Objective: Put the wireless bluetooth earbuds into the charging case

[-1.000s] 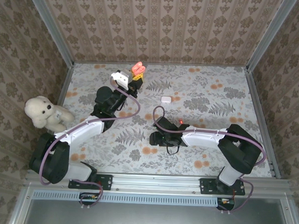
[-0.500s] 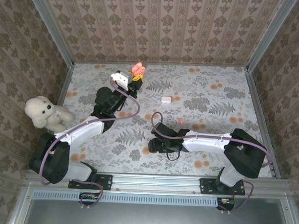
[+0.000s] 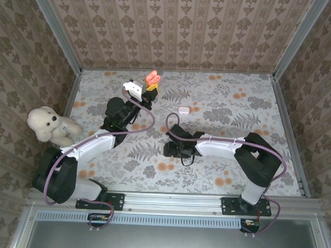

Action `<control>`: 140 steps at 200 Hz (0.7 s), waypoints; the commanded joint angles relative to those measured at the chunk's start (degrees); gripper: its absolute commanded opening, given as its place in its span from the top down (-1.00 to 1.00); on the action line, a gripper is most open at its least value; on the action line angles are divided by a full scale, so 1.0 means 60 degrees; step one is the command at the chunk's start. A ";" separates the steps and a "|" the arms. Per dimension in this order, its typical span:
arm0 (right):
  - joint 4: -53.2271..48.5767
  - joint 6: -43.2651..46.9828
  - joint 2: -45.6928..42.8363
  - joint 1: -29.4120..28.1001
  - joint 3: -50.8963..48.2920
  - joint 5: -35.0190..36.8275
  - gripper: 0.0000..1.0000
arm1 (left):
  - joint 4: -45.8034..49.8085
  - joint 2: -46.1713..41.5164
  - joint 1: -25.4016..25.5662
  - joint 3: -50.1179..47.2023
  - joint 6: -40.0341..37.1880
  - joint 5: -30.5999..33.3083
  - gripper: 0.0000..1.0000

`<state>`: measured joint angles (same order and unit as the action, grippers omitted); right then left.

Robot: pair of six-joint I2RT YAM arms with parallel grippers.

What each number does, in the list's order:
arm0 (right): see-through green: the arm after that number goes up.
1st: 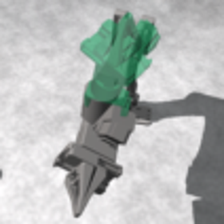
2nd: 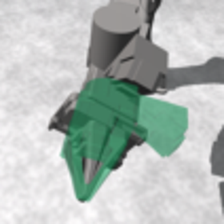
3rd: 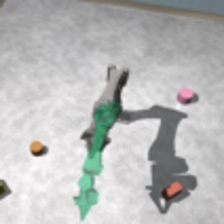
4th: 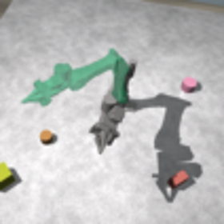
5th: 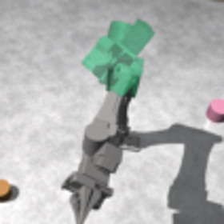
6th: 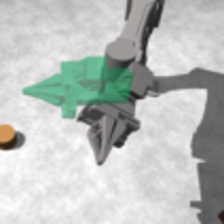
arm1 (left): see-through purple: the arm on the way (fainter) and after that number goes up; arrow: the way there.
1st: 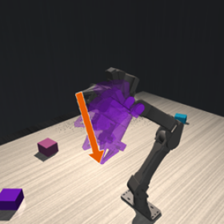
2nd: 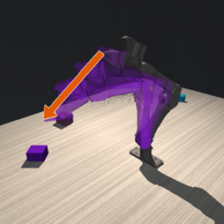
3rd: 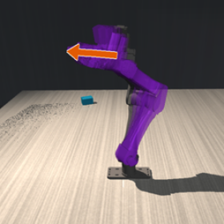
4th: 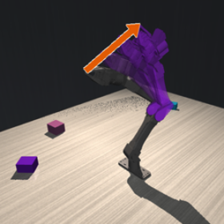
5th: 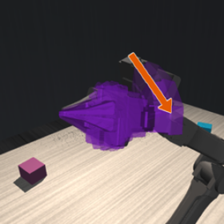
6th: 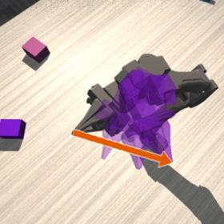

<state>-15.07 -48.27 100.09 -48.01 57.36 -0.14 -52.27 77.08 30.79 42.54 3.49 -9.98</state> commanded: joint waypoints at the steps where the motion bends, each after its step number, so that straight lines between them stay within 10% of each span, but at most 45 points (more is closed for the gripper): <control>1: -0.0033 0.0698 0.0185 0.0423 0.0834 0.0623 -0.13 | -0.0385 -0.0321 0.0040 -0.0139 0.0214 0.0050 1.00; 140: -0.2322 -0.1028 0.0409 -0.1078 0.1418 0.2382 -0.16 | -0.0560 -0.0439 -0.0030 -0.0412 0.0048 0.0234 1.00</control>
<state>-26.30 -51.07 99.74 -53.84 64.40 11.35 -53.04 76.09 30.76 40.80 3.46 -9.10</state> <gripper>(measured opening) 0.584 0.216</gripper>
